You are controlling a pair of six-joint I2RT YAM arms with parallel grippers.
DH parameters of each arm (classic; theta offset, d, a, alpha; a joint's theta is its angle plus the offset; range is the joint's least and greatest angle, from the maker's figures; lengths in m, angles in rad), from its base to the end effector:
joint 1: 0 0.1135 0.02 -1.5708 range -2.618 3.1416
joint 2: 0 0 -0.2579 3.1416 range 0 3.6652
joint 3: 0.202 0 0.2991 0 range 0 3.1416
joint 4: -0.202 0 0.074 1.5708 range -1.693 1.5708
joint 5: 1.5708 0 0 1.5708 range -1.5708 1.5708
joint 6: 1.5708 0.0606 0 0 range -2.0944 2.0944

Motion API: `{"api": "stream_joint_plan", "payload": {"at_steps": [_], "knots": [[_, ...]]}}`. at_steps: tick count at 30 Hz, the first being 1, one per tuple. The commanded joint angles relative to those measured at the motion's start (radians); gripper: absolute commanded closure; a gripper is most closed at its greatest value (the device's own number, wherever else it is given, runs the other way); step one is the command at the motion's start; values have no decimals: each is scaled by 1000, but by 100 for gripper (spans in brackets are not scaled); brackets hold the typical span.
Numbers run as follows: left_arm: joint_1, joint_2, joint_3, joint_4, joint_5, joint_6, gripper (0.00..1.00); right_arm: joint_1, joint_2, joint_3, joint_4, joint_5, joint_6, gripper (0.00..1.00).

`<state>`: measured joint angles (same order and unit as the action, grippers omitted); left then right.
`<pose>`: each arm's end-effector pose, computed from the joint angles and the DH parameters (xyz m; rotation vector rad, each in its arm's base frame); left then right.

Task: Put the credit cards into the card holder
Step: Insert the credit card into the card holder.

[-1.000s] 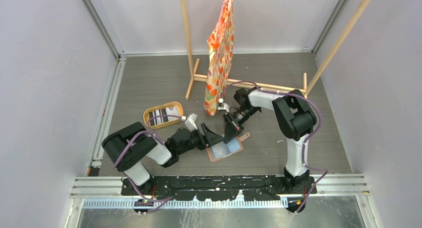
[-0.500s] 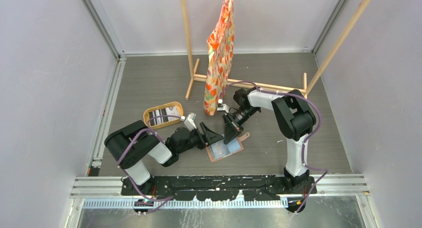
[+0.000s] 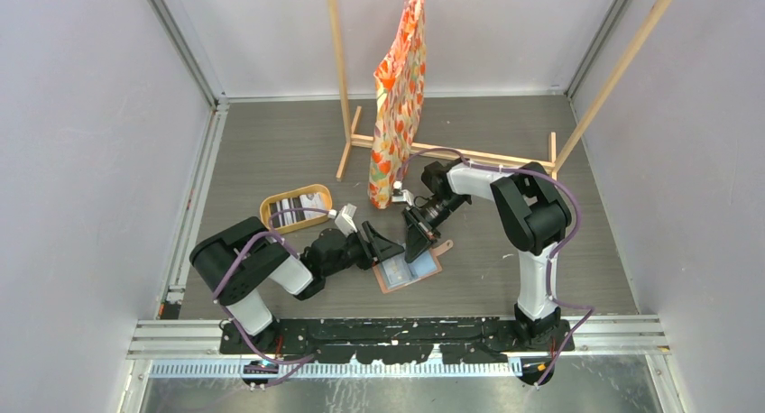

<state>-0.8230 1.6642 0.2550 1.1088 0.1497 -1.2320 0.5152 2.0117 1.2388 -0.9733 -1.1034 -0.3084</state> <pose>0.1827 -0.2102 0.0511 -0.3248 2.1596 -1.4604 0.2901 0.2264 0.0854 0.8653 -2.3148 -1.4882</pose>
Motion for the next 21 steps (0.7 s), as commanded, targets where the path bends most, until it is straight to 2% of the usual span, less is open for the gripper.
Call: {"api": "stream_joint_plan", "payload": {"at_steps": [1,10,15,21], "knots": [[2,6,5,-29,-4,6,47,5,-2,39,-25,2,-20,85],[11,12,-2,-15,2,-2,48,-8,-25,32,-15,85,-18,75],[14,18,0,-10,9,-3,48,-8,-87,43,-79,118,-134,56],[17,29,4,-4,21,-5,49,0,-290,-84,12,253,-319,41]]}}
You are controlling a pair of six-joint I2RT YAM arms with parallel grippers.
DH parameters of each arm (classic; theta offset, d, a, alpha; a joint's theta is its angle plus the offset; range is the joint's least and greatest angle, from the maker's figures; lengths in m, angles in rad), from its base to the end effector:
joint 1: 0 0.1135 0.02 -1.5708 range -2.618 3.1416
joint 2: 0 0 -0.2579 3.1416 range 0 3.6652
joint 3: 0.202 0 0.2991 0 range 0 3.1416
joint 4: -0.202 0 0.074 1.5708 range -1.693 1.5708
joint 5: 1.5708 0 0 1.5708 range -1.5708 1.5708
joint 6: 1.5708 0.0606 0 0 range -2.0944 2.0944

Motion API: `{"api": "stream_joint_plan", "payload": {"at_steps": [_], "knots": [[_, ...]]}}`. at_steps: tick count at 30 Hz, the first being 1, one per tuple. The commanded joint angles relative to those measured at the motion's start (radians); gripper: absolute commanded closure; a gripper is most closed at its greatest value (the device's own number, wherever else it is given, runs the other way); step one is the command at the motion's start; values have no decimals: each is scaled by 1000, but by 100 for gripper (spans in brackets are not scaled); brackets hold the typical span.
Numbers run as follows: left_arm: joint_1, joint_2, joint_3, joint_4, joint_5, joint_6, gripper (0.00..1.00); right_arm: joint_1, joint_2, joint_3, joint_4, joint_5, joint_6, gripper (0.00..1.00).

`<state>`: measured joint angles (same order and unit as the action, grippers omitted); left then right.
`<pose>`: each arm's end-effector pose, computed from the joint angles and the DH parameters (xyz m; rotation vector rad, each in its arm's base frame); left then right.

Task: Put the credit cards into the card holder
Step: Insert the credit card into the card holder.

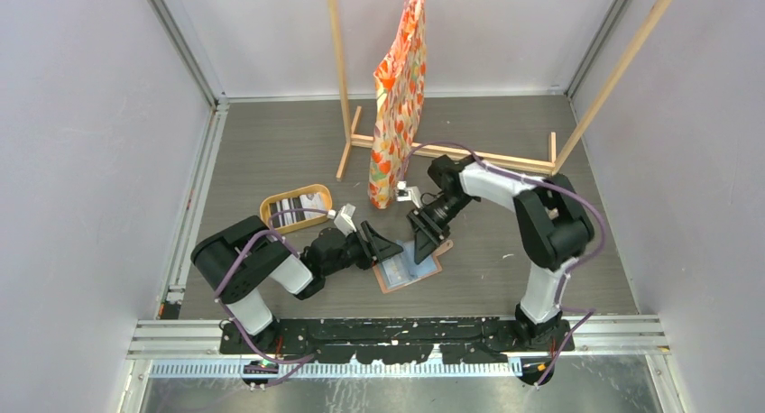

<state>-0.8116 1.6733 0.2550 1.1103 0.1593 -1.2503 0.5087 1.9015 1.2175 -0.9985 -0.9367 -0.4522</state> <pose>0.1842 -0.2081 0.0490 -0.3524 2.1691 -1.4661 0.2876 0.2163 0.1096 1.1770 -2.4231 -1.3574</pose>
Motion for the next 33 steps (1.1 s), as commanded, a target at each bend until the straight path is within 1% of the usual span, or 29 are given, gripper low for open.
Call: {"api": "stream_joint_plan", "payload": {"at_steps": [1,3,7,13,17,19,23,31,33], "knots": [[6,21,4,-4,12,14,49,9,-215,-108,62,90,-215,38],[8,23,6,-4,15,14,50,32,-299,-189,144,110,-260,31],[9,28,10,-3,21,14,50,127,-440,-297,310,253,-262,22],[11,31,12,-4,23,12,50,225,-512,-358,452,435,-228,21],[11,33,13,-3,27,10,50,281,-489,-359,494,544,-192,21],[12,34,13,-3,28,11,50,301,-463,-351,495,569,-183,21],[12,34,15,-2,31,11,50,334,-433,-342,501,589,-159,21],[14,40,17,2,34,11,50,357,-412,-334,522,628,-115,21],[14,40,16,6,38,11,50,358,-409,-326,521,644,-103,23]]}}
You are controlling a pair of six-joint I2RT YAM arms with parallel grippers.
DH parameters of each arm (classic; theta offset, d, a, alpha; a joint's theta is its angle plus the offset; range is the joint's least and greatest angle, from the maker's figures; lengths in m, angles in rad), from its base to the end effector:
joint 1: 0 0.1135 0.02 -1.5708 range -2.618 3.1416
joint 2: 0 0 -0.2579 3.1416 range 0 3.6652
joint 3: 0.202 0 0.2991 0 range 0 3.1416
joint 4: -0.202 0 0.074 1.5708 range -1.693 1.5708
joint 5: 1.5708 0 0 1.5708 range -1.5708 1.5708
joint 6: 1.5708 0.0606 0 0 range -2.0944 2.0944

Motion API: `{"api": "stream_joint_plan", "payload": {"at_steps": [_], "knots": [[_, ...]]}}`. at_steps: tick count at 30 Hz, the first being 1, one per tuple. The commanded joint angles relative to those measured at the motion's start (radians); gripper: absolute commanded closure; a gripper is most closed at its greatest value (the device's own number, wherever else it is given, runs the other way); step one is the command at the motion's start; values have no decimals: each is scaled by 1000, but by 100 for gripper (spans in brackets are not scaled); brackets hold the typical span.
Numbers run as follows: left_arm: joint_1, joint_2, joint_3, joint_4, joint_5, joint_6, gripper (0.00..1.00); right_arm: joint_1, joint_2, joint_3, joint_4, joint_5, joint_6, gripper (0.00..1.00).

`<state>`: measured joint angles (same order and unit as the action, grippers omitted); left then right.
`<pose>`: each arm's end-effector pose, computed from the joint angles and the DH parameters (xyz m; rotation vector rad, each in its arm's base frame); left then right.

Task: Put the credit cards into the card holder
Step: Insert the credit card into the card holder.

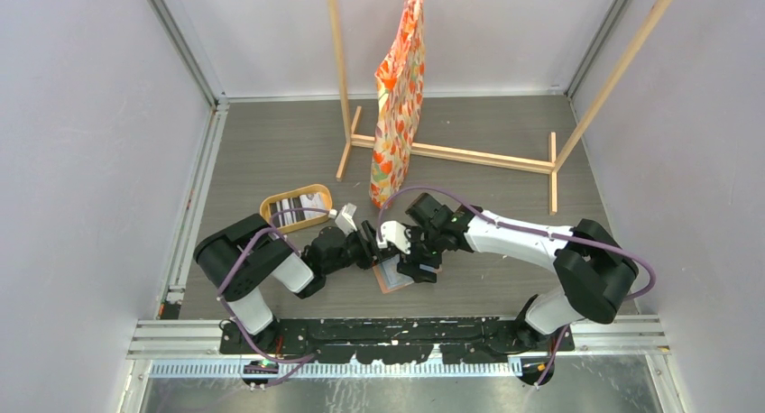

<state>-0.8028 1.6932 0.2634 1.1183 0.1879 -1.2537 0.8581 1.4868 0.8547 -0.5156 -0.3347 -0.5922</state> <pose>0.1858 -0.2087 0.0469 -0.3453 2.1829 -1.4830 0.1969 0.2582 0.1261 -1.8770 1.9693 0.5326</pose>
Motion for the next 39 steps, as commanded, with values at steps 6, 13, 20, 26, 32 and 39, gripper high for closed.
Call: {"api": "stream_joint_plan", "payload": {"at_steps": [6,13,20,26,32,39], "knots": [[9,20,1,7,6,11,48,4,-4,47,22,63,49,29],[13,21,-20,51,2,8,45,-13,-3,62,-4,48,64,36],[22,18,-46,82,-1,-11,47,-55,10,80,-26,5,89,39],[22,-15,-62,69,4,-18,49,-83,41,98,-48,-39,112,41],[22,-45,-84,35,11,-43,60,-119,75,125,-73,-98,148,47],[22,-145,-92,-130,11,-37,70,-139,98,140,-81,-126,177,51]]}}
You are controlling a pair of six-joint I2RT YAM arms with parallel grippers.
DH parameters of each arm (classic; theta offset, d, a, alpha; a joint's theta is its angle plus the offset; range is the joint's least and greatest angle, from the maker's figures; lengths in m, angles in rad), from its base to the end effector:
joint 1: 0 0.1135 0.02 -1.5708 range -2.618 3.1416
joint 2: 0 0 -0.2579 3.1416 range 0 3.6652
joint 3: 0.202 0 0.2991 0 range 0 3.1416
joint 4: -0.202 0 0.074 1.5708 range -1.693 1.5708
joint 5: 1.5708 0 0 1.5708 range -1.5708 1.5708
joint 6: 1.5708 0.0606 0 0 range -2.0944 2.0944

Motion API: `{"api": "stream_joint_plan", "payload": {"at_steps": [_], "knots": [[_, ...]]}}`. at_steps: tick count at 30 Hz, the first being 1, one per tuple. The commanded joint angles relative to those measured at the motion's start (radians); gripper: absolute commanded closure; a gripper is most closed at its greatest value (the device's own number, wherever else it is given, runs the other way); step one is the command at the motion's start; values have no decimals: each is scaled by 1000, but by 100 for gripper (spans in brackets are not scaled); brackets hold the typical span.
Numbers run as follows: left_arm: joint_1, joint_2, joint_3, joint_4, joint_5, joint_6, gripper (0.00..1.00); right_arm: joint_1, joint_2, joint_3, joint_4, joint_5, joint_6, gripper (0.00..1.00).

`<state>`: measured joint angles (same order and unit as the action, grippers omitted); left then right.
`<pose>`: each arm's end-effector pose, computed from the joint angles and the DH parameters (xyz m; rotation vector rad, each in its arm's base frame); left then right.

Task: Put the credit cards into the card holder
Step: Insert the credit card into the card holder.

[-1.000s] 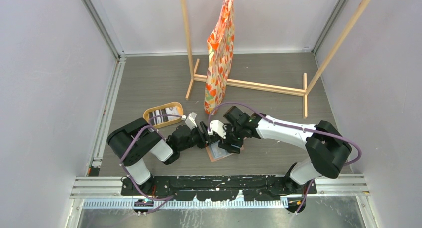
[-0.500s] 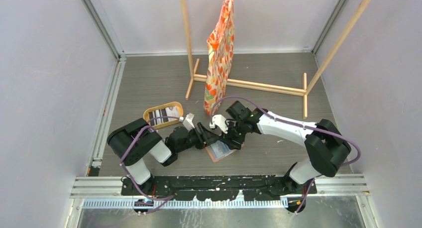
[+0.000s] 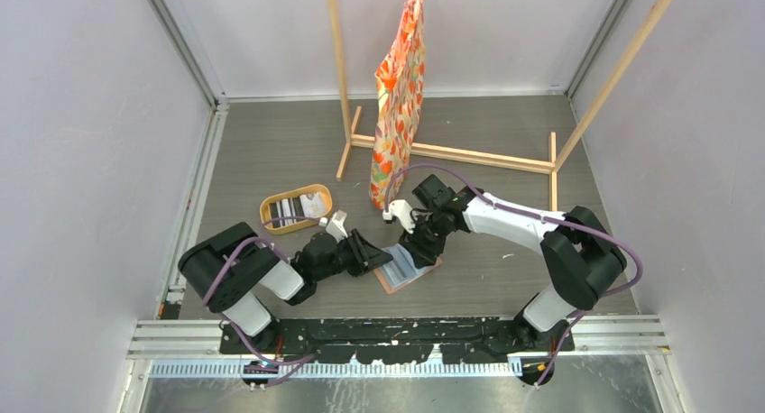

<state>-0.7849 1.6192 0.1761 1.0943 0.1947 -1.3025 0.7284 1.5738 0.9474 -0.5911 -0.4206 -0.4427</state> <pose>0.1719 -0.1883 0.0425 -0.4283 2.2209 -1.4768 0.2358 0.2435 0.1269 -1.6247 2.2585 0.6580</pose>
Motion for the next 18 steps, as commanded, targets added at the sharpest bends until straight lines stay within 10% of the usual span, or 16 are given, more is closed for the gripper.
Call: {"api": "stream_joint_plan", "payload": {"at_steps": [1,12,18], "knots": [[4,-94,-3,-146,-2,17,71,-10,13,49,-7,-44,31,51],[4,-494,77,-740,-104,150,72,-23,49,73,-22,-83,64,55],[4,-543,85,-743,-68,163,48,-47,75,89,-30,-112,99,60]]}}
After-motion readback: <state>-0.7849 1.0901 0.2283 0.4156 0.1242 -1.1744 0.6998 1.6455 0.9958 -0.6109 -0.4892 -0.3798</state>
